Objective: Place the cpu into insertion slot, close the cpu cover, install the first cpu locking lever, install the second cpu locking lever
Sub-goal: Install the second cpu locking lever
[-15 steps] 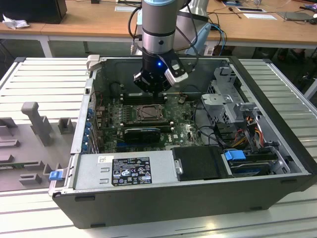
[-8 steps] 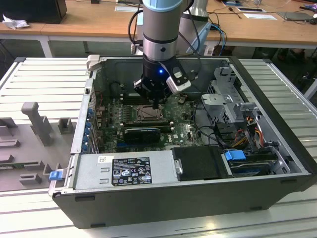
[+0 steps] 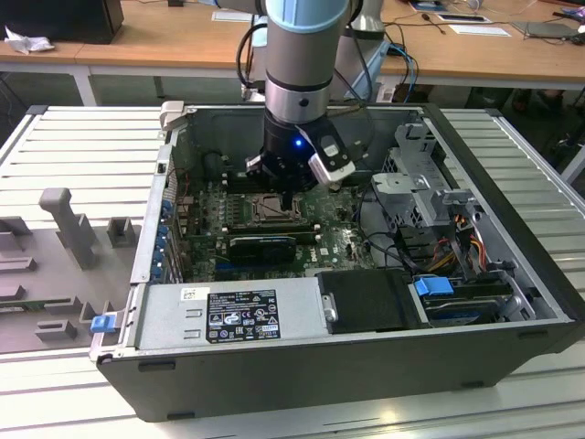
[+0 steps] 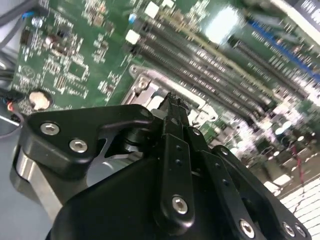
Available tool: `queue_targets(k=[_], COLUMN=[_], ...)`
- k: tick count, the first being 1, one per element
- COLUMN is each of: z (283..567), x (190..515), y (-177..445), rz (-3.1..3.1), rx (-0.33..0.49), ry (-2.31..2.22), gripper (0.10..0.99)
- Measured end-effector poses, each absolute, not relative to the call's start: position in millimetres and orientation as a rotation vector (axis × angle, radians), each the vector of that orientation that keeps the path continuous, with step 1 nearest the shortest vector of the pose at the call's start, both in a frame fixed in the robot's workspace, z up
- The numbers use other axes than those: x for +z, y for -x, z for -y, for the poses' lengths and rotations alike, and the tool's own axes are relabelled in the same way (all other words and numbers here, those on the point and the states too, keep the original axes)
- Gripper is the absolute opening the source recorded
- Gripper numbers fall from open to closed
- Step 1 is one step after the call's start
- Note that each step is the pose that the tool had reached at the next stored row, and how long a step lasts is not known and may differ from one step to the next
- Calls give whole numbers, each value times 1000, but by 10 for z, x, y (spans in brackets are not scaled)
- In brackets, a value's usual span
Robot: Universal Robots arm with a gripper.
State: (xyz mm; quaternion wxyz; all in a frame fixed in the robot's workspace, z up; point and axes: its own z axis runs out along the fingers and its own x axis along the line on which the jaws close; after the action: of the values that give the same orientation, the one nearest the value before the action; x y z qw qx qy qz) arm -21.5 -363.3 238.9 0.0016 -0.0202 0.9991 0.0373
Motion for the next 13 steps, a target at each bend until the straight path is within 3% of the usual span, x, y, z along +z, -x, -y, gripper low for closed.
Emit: queue_targets(k=[13], z=[3713], x=[2272], y=[558], rz=[-3135], rx=[135], ry=[90], gripper=[106])
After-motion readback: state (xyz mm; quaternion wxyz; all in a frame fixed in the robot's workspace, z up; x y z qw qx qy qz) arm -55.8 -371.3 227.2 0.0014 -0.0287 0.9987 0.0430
